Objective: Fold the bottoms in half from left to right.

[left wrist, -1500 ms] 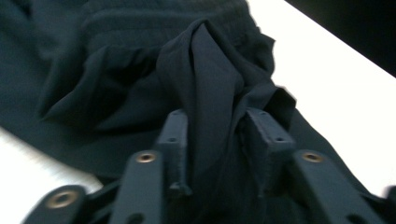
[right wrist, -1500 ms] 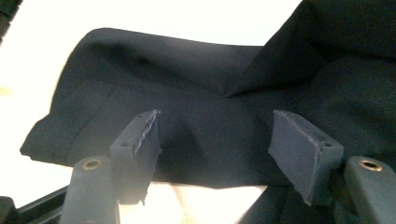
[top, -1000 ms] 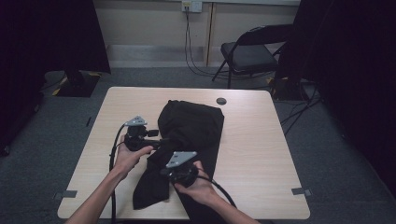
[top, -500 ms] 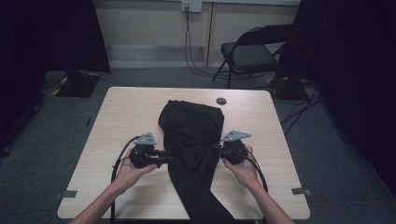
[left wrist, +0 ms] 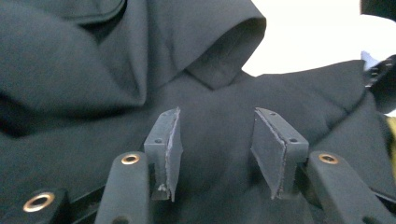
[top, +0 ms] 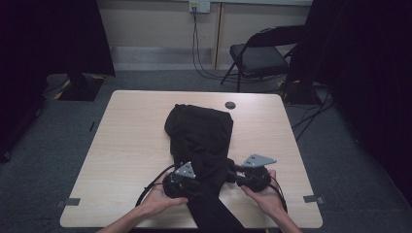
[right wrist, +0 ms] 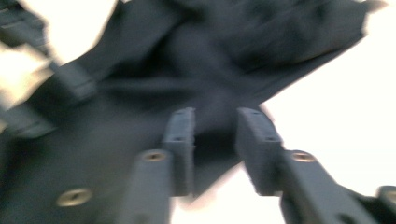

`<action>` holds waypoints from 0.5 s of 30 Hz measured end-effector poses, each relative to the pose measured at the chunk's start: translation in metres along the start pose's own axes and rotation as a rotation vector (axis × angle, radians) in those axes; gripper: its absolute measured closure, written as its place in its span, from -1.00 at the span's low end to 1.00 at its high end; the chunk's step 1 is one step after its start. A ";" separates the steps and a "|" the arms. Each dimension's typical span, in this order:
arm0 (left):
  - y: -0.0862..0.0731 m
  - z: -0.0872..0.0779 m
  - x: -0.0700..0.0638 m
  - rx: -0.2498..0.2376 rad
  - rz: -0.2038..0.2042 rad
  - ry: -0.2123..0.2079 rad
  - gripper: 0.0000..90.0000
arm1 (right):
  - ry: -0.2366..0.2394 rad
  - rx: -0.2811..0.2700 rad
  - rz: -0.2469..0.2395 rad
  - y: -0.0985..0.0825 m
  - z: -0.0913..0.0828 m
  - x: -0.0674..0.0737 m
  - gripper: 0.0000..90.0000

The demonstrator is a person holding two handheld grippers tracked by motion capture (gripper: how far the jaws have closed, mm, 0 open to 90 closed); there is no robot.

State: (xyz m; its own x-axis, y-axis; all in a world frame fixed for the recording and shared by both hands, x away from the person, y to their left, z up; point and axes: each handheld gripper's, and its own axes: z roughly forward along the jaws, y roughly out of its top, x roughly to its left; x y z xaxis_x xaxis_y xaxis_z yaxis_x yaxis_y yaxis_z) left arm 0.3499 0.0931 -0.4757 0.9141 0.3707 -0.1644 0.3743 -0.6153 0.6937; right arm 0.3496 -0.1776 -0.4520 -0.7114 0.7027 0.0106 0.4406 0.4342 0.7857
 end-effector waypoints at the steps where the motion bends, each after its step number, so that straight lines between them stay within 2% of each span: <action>1: 0.002 0.001 -0.001 -0.003 0.002 -0.012 0.22 | 0.065 0.022 -0.025 -0.007 0.002 0.007 0.63; 2: 0.004 0.003 -0.001 -0.014 0.002 -0.011 0.22 | 0.065 0.022 -0.025 -0.007 0.002 0.007 0.63; 3: 0.007 0.009 -0.002 -0.026 -0.006 -0.009 0.17 | 0.120 0.045 -0.040 -0.009 0.010 0.014 0.64; 4: 0.007 0.009 -0.002 -0.026 -0.006 -0.009 0.12 | 0.120 0.045 -0.040 -0.009 0.010 0.014 0.64; 5: 0.009 0.015 -0.004 -0.019 0.010 -0.010 0.08 | 0.132 0.056 -0.064 -0.007 0.020 0.020 0.56; 6: 0.009 0.015 -0.004 -0.019 0.010 -0.010 0.07 | 0.132 0.056 -0.064 -0.007 0.020 0.020 0.56; 7: 0.009 0.021 -0.009 -0.006 0.039 0.006 0.05 | 0.121 0.066 -0.069 -0.004 0.031 0.023 0.50; 9: 0.009 0.024 -0.010 0.001 0.042 0.006 0.01 | 0.114 0.073 -0.078 -0.002 0.036 0.024 0.48; 10: 0.008 0.027 -0.013 -0.003 0.042 0.035 0.01 | 0.111 0.080 -0.083 -0.002 0.041 0.025 0.45; 11: 0.006 0.029 -0.015 0.016 0.070 0.065 0.03 | 0.098 0.089 -0.089 -0.002 0.045 0.025 0.45; 13: 0.002 0.029 -0.019 -0.006 0.104 0.111 0.19 | 0.091 0.118 -0.092 -0.005 0.050 0.025 0.44; 14: 0.002 0.029 -0.018 -0.006 0.116 0.101 0.34 | 0.087 0.130 -0.098 -0.007 0.052 0.026 0.43; 15: 0.002 0.028 -0.019 -0.010 0.108 0.107 0.51 | 0.086 0.129 -0.099 -0.008 0.052 0.026 0.43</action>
State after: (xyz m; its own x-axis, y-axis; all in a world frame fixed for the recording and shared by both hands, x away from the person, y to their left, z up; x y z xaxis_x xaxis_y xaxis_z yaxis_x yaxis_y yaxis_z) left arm 0.3379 0.0654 -0.4912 0.9269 0.3752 -0.0136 0.2730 -0.6488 0.7103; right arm 0.3561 -0.1335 -0.4904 -0.7968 0.6043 -0.0058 0.4286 0.5718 0.6995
